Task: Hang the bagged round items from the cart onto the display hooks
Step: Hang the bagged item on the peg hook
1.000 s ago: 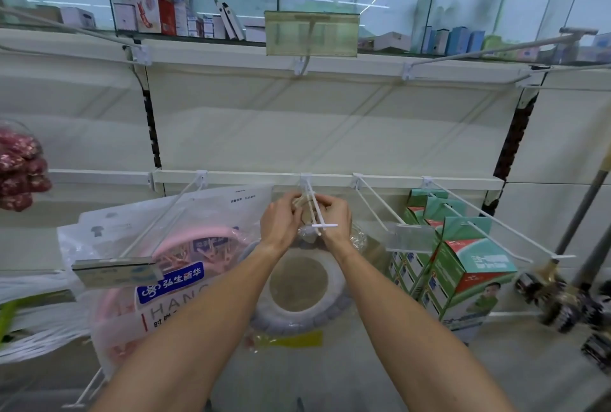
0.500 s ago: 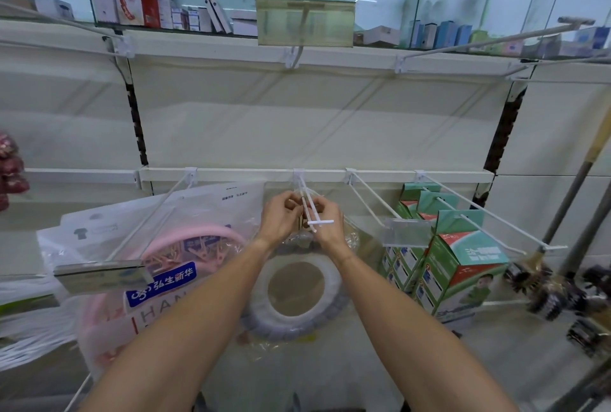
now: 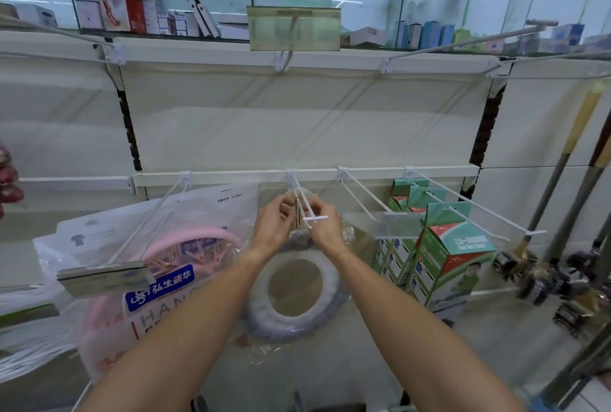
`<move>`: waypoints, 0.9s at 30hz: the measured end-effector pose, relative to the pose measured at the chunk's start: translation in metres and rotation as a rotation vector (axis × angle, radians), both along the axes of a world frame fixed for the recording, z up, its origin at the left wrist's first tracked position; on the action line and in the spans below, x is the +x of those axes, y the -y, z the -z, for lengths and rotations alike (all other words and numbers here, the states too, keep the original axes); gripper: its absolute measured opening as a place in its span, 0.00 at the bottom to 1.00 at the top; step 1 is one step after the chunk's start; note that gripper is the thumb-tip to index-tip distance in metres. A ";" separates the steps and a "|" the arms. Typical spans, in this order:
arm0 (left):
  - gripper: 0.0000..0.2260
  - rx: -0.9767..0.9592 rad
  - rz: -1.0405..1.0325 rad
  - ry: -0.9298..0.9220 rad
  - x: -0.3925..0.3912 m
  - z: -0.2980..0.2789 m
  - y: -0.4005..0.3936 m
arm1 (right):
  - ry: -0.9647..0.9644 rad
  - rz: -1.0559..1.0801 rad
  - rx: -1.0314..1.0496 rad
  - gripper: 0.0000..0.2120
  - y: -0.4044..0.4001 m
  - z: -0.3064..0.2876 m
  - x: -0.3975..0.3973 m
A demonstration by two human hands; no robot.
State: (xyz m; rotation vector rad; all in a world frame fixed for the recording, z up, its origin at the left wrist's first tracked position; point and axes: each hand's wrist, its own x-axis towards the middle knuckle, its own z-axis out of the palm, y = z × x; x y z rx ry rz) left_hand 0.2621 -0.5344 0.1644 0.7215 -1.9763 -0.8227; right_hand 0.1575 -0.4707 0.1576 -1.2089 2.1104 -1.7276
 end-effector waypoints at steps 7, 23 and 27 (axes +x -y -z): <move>0.05 -0.201 -0.021 0.047 0.008 0.018 -0.030 | -0.097 0.120 0.034 0.11 -0.039 0.010 0.009; 0.04 -0.165 0.449 0.214 -0.039 0.069 -0.168 | -0.196 0.348 0.261 0.12 -0.239 0.057 -0.005; 0.04 -0.160 0.581 0.268 -0.065 0.074 -0.217 | -0.164 0.469 0.312 0.10 -0.302 0.066 -0.028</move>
